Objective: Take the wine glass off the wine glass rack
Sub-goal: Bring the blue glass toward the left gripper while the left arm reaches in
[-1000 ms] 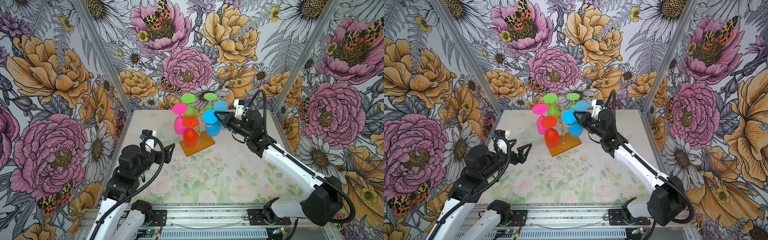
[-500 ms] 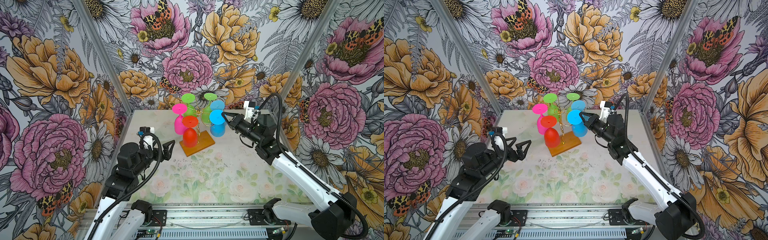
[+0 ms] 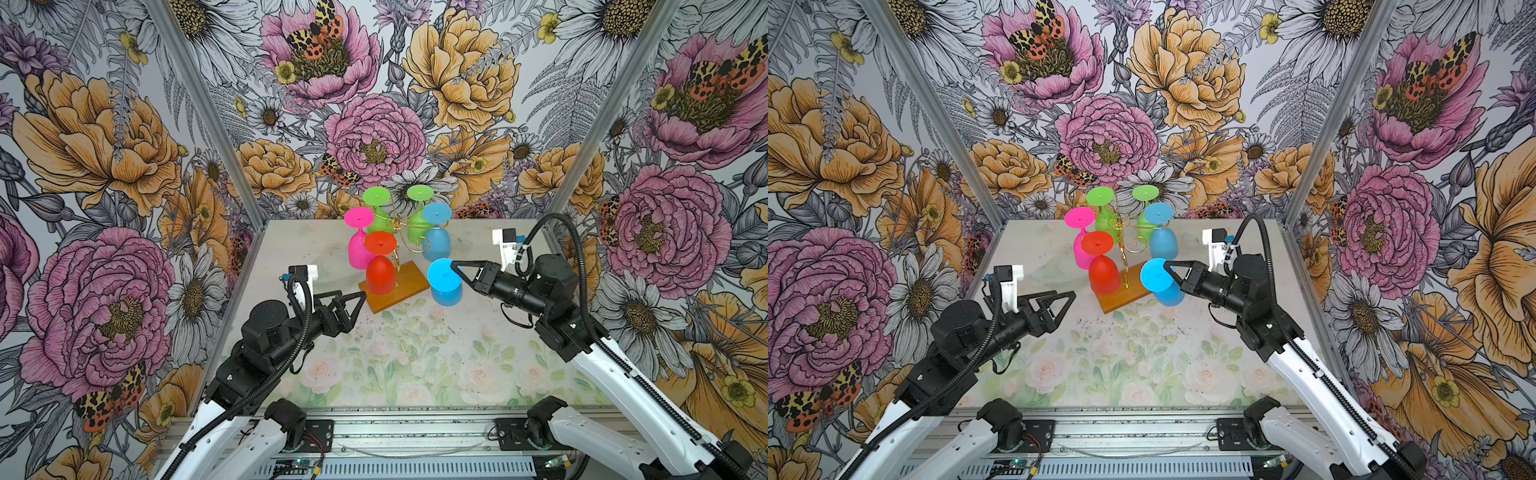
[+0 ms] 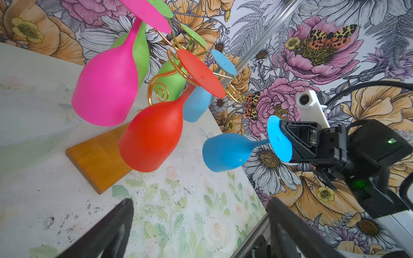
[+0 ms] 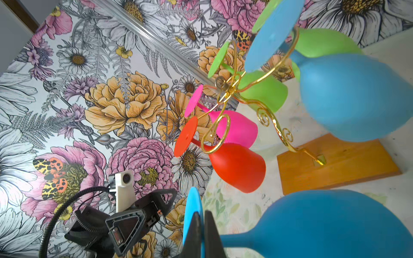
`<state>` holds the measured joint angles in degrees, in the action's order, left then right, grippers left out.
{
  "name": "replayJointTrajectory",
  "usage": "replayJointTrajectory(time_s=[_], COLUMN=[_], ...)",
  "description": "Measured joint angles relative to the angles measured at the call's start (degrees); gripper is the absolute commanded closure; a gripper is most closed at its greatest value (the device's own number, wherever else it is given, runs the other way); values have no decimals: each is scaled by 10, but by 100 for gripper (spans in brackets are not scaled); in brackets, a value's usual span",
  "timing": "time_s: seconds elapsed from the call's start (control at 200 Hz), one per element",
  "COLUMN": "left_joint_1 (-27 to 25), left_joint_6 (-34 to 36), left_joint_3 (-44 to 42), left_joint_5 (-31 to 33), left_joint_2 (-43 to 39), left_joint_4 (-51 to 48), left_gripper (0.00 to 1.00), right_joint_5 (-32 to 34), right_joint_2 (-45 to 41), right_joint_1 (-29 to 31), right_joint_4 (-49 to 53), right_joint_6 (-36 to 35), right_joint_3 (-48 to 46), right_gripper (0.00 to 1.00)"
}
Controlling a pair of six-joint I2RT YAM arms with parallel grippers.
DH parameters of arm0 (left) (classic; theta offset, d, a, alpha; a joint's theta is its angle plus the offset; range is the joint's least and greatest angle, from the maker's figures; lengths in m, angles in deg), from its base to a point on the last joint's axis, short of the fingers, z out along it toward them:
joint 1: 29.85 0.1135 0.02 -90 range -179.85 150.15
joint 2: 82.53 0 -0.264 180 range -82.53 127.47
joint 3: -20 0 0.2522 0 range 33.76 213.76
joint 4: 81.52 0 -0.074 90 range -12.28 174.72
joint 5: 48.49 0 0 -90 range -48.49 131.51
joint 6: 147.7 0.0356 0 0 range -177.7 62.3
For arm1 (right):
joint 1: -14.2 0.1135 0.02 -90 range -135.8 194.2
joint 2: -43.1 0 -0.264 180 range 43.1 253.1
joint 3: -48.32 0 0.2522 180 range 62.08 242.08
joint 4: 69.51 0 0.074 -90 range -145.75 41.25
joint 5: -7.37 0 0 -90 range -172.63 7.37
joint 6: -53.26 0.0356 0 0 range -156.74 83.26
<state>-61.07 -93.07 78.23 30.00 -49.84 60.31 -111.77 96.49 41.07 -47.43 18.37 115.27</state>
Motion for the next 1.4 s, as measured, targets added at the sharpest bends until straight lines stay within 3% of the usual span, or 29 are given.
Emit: replayJointTrajectory(time_s=[0.225, 0.375, 0.861, 1.401], left_joint_1=[-122, -163, -170, -173], left_joint_6=[-89, -110, -172, -188], left_joint_3=[-74, -72, -70, -75], left_joint_5=[0, 1, -16, -50], left_joint_2=[54, 100, 167, 180], left_joint_4=[138, 198, 346, 378], left_gripper=[16, 23, 37, 51], right_joint_5=[-23, -24, -24, -22], right_joint_2=[-9, -19, -19, -5], right_joint_1=[21, 33, 83, 100], right_joint_4=[33, 39, 38, -33], right_joint_6=[-62, -88, -146, -155], right_joint_3=[-35, -42, -42, -38], right_gripper=[100, 100, 100, 100])
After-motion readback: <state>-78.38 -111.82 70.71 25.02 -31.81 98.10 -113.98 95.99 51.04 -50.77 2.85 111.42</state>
